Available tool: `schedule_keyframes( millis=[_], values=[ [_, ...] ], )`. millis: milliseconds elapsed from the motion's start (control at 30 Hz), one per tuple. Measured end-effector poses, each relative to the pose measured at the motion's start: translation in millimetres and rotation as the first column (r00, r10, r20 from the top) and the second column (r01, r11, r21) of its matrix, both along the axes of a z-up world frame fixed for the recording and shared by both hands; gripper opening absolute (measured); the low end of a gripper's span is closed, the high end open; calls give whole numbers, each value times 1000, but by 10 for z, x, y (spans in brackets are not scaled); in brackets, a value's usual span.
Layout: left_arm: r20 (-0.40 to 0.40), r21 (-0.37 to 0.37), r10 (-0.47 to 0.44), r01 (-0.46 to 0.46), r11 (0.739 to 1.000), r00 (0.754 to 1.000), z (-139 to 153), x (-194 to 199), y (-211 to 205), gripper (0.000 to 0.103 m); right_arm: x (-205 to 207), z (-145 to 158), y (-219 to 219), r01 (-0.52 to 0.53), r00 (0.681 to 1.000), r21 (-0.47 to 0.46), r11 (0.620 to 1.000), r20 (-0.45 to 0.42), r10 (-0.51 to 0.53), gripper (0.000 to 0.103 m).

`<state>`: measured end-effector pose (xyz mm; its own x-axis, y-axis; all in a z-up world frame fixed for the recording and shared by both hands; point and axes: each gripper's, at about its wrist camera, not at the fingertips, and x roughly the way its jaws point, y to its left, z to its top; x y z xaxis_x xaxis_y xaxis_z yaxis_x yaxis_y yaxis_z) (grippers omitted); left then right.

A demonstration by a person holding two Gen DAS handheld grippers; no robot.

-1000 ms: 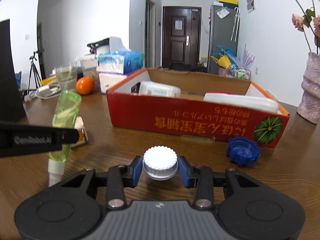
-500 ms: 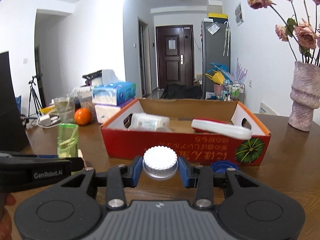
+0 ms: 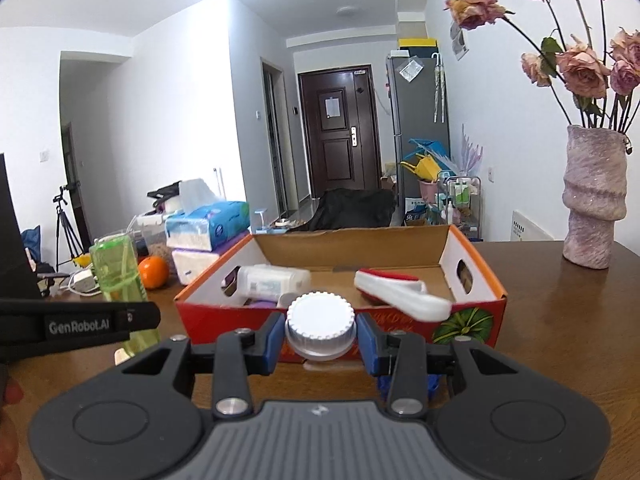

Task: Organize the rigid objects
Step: 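Carry the green bottle and white cap in both grippers over the box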

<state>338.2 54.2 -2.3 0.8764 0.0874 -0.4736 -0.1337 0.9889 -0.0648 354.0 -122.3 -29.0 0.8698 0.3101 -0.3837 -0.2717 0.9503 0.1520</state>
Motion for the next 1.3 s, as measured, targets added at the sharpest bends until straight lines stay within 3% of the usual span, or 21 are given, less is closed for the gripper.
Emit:
schedule_keyframes(
  millis=[367, 1300],
  values=[
    [40, -22, -11, 12, 1000, 999, 118, 214, -265, 33, 153, 144, -222, 36, 999, 3, 999, 33, -36, 38],
    [103, -63, -34, 41, 997, 994, 333, 811, -460, 33, 700, 251, -364, 44, 997, -20, 999, 60, -42, 38]
  ],
)
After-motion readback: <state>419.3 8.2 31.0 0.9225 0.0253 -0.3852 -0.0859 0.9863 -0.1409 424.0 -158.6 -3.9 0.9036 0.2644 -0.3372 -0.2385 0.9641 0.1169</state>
